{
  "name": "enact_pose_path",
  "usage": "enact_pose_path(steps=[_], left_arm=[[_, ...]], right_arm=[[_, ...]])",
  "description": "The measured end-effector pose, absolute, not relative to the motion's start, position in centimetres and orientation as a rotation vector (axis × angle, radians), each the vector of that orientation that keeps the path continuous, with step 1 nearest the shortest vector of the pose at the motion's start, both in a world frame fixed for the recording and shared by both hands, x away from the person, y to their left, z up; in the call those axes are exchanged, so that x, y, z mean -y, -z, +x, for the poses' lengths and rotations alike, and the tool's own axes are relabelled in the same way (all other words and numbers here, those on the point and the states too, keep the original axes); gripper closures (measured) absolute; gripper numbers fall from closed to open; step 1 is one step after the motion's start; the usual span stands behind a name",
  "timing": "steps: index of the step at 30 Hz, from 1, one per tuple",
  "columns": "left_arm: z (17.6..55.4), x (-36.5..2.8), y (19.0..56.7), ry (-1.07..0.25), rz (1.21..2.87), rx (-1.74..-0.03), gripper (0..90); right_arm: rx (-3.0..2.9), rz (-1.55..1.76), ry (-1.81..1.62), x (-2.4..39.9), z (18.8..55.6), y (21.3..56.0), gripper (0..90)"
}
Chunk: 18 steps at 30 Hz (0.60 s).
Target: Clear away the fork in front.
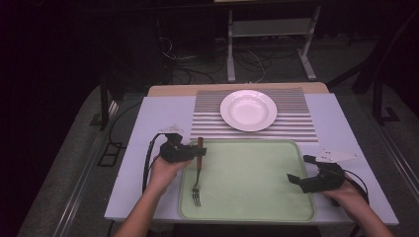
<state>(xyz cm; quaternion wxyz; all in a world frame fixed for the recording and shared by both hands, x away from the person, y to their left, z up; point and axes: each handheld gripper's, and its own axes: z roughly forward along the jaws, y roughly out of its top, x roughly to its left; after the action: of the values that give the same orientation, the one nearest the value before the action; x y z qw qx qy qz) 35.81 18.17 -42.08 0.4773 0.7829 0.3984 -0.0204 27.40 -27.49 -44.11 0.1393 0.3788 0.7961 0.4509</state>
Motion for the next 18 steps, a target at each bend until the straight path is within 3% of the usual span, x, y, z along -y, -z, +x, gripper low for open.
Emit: enact_pose_path(steps=[18], left_arm=[[36.8, -17.9, 44.2, 0.045, 1.987, -1.068, 65.8]], right_arm=[[-2.302, 1.092, -1.307, 27.5, 27.4, 44.1, 4.0]])
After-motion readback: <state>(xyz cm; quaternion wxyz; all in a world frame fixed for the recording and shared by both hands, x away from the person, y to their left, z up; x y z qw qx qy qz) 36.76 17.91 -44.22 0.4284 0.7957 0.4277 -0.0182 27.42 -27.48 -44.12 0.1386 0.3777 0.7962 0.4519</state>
